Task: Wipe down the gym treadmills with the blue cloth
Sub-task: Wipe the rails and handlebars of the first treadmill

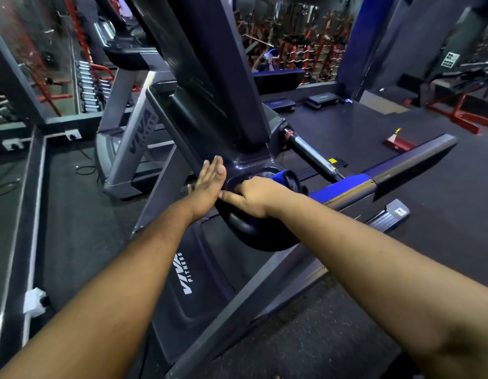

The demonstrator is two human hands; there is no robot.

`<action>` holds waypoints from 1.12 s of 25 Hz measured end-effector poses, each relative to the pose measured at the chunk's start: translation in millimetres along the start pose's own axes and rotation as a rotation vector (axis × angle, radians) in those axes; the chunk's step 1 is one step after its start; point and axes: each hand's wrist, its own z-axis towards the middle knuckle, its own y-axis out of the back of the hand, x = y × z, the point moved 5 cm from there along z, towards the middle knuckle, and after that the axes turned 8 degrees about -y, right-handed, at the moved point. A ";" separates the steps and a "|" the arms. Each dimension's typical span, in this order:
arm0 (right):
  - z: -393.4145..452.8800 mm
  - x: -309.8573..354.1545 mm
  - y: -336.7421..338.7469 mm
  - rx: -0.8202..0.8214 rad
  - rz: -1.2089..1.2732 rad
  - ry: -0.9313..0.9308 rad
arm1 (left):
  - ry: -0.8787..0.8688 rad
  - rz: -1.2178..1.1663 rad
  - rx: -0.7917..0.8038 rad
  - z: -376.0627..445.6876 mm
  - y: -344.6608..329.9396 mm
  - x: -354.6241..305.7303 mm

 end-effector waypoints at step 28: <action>-3.7 -78.7 -3.4 -0.075 -0.070 -0.125 | 0.001 0.215 0.032 3.1 -1.2 5.5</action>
